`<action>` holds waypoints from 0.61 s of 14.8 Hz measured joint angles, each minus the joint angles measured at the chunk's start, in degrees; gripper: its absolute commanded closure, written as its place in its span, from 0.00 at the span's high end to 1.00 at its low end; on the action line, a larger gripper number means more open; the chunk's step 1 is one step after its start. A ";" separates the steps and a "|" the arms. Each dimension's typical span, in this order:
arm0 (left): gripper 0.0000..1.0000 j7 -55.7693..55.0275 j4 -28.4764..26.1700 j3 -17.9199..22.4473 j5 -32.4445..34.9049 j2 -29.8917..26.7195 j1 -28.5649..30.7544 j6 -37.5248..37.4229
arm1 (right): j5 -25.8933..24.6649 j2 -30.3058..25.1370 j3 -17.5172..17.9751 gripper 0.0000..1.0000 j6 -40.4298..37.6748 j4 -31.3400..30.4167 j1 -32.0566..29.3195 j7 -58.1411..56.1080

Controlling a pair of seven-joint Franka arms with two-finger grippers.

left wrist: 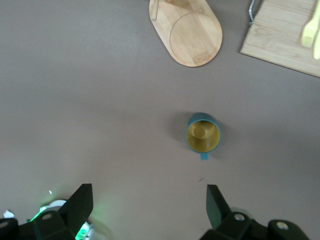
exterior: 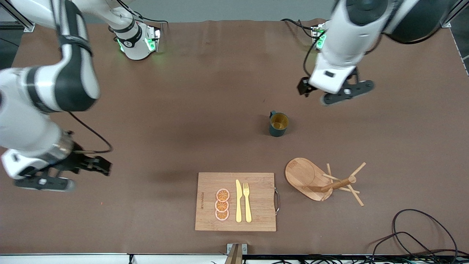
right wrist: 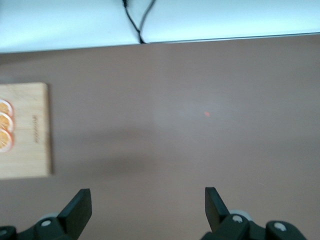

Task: Pass cup and hang on rack
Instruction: 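Set the mug down with the right gripper while the left gripper approaches, then lower the left gripper onto the mug handle while the right gripper withdraws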

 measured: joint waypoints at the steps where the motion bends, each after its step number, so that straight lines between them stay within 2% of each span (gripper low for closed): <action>1: 1.00 -4.89 -1.10 -0.08 2.24 1.40 -3.09 1.01 | -0.23 -2.77 0.00 1.00 -0.08 -2.82 -1.33 -1.66; 3: 1.00 -13.83 -5.71 -0.28 6.12 3.59 -8.18 5.98 | -1.90 -8.65 0.01 1.00 -0.26 -8.54 -2.93 -3.04; 7: 1.00 -28.39 -17.49 -0.53 15.23 4.73 -14.59 16.25 | -3.52 -19.74 0.10 1.00 -0.44 -19.11 -3.18 -3.11; 9: 1.00 -36.15 -23.13 -0.92 21.65 4.73 -16.89 20.67 | -3.66 -23.06 0.19 1.00 -1.45 -21.87 -3.19 -3.11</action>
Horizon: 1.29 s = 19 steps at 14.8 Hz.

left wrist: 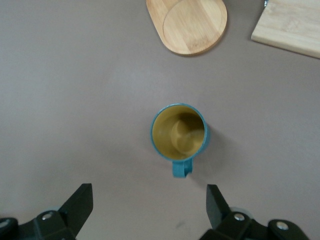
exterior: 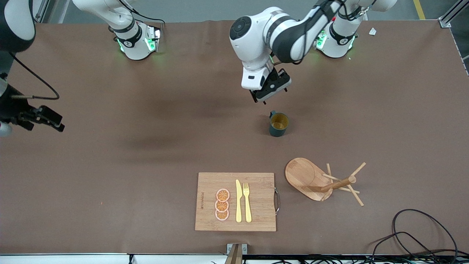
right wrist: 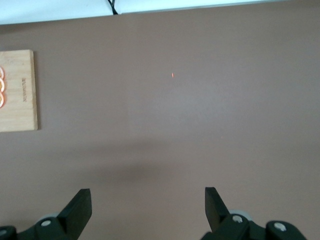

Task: Pass cup and hang on rack
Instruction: 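Lower the left gripper onto the mug handle while the right gripper withdraws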

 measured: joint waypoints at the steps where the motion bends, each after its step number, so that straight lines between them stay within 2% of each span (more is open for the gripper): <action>1: 1.00 -3.65 -2.72 -0.54 3.21 0.01 -0.59 1.93 | -0.05 -0.76 0.01 1.00 -1.25 0.13 -0.02 0.00; 6: 1.00 -23.93 -13.33 -3.90 19.44 1.26 -1.39 7.61 | -0.15 -1.70 0.00 1.00 -6.19 2.41 -1.92 -1.12; 11: 0.99 -47.84 -16.42 -4.21 40.24 9.75 -2.97 8.05 | -0.16 -1.64 0.26 1.00 -6.53 2.42 -2.00 -1.24; 13: 0.83 -52.90 -16.39 -4.16 45.88 13.26 -2.95 8.03 | -0.16 -1.64 0.73 1.00 -6.49 2.44 -2.00 -1.24; 16: 0.62 -55.08 -14.85 -4.14 48.42 15.52 -2.94 8.01 | -0.16 -1.64 1.06 1.00 -6.33 2.48 -2.00 -1.24; 17: 0.58 -55.07 -13.40 -4.14 48.45 15.88 -2.94 8.02 | -0.18 -1.64 1.06 1.00 -6.27 2.49 -2.00 -1.24; 19: 0.55 -54.98 -9.82 -4.14 48.45 17.17 -2.94 8.02 | -0.19 -1.64 1.06 1.00 -6.17 2.51 -2.00 -1.24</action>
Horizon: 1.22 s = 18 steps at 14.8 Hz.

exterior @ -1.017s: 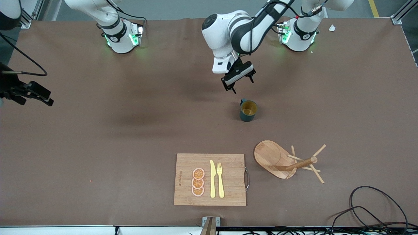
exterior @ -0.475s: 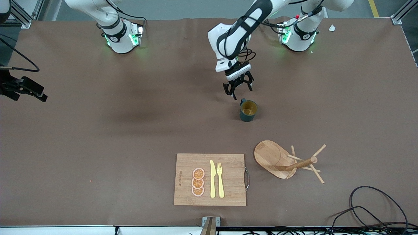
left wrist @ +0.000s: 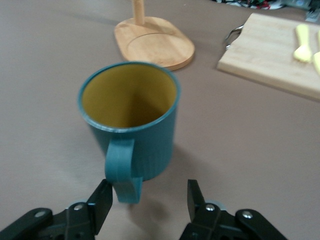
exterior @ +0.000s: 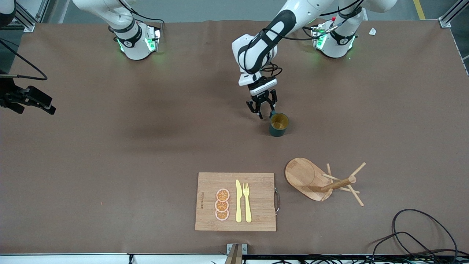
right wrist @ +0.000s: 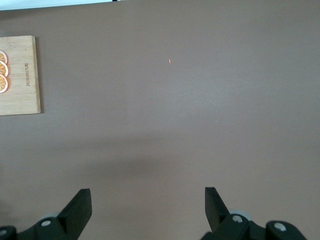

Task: Pass cup and hang on rack
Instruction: 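Lower the left gripper onto the mug handle while the right gripper withdraws, then close the left gripper on the mug handle and lift the mug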

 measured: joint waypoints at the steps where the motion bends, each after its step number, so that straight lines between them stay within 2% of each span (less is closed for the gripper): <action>1: 0.55 0.17 1.56 0.02 0.00 0.95 0.00 0.00 | 0.00 0.00 0.00 1.00 0.00 0.01 0.00 0.00; 5: 0.55 0.19 4.37 0.30 0.02 4.18 0.04 -0.01 | 0.00 0.00 -0.02 1.00 0.21 0.08 0.00 0.00; 7: 0.55 0.19 4.54 0.35 0.02 4.48 0.16 -0.14 | -0.01 0.00 -0.09 1.00 0.57 0.14 -0.05 0.00; 10: 0.61 0.19 4.66 0.49 0.02 4.49 0.53 -1.27 | -0.01 0.00 -0.08 1.00 1.15 0.19 -0.06 0.00; 14: 0.60 0.14 5.85 0.66 -0.94 4.49 1.11 -3.49 | -0.01 0.00 -0.08 1.00 1.24 0.30 -0.06 0.00; 16: 0.58 0.14 6.41 0.67 -2.49 4.49 1.21 -4.29 | -0.01 0.00 -0.08 1.00 1.25 0.32 -0.06 0.00; 18: 0.49 0.14 6.51 0.67 -3.41 4.52 1.21 -4.76 | -0.01 0.00 -0.08 1.00 1.31 0.33 -0.06 0.00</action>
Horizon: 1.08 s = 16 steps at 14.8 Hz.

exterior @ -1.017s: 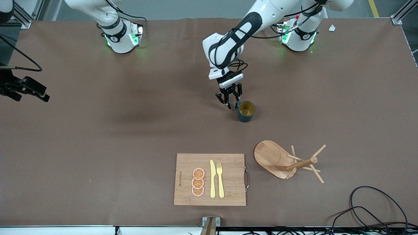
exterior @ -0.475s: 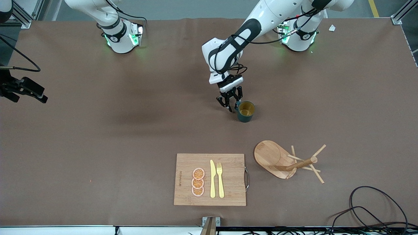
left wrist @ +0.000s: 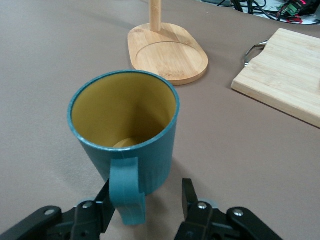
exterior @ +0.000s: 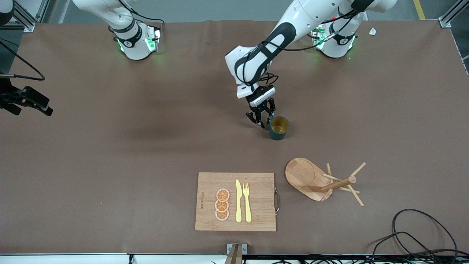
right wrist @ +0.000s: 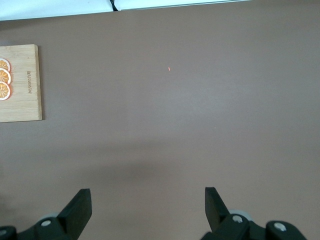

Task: Pass cup and hang on rack
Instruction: 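Close the left gripper on the mug handle and lift the mug, then carry the mug with the left gripper and tilt it onto a rack peg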

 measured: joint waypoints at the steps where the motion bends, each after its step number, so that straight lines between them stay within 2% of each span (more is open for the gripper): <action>1: 0.38 0.00 0.00 0.01 -0.49 0.10 0.00 -0.14 | 0.00 0.00 0.00 1.00 0.09 0.00 0.00 0.00; 3: 0.10 -0.01 0.13 0.08 -1.89 0.44 0.04 -0.19 | 0.00 0.00 0.00 1.00 0.28 0.00 0.00 0.00; 4: 0.01 -0.01 0.57 0.11 -3.05 0.61 0.05 -0.19 | 0.00 0.00 0.00 1.00 0.47 0.00 0.00 0.00; 8: 0.00 3.94 5.99 0.12 -9.91 0.75 0.17 -0.34 | -0.03 0.00 0.00 1.00 0.87 0.01 0.00 0.00; 12: 0.00 13.02 17.57 0.13 -21.14 0.37 0.87 -1.75 | -0.04 0.00 0.00 1.00 1.02 0.02 0.00 0.00; 16: 0.00 23.57 29.22 0.07 -35.74 -1.74 5.05 -2.22 | -0.05 0.00 0.00 1.00 1.08 0.02 0.00 0.00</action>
